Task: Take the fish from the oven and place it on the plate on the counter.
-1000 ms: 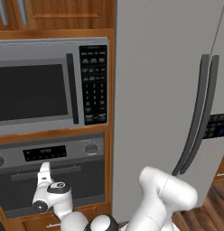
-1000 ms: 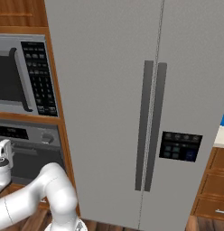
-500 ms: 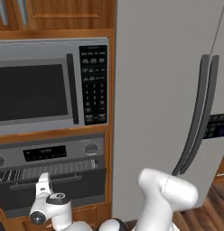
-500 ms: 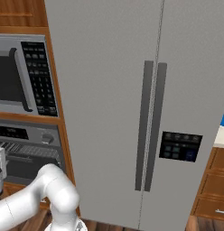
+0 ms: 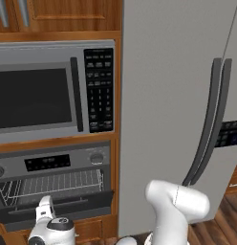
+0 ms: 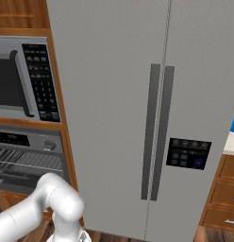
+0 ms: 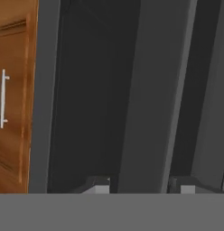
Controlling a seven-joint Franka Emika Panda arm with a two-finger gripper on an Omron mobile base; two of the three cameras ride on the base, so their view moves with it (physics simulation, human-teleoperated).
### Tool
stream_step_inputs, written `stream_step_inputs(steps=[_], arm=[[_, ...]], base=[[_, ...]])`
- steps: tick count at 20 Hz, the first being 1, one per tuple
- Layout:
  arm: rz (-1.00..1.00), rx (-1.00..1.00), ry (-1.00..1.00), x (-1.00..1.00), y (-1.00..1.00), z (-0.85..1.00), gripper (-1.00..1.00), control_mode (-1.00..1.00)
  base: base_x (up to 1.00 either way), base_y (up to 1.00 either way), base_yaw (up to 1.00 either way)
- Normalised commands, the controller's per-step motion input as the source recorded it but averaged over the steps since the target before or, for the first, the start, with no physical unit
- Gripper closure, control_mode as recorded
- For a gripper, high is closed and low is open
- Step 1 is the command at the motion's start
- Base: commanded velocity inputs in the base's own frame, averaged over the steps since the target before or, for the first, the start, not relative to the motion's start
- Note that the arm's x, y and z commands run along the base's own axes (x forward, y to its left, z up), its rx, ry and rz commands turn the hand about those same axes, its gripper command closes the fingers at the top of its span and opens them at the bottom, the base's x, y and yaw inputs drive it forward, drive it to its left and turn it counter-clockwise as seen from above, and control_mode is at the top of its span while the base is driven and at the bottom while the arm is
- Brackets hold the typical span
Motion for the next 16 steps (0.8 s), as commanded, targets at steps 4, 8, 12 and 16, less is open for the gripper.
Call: stream_step_inputs(steps=[4,8,12,16], arm=[[0.00,-0.10,0.01,-0.74,0.00,-0.93,1.00,-1.00],[0.00,-0.10,0.02,-0.67,0.00,-0.98,1.00,-1.00],[0.00,-0.10,0.04,-0.62,0.00,-1.00,1.00,-1.00],[0.00,-0.09,0.06,-0.60,0.00,-1.00,1.00,-1.00]], base=[[0.00,0.00,0.00],[0.00,0.00,0.00],[0.00,0.00,0.00],[0.00,0.00,0.00]])
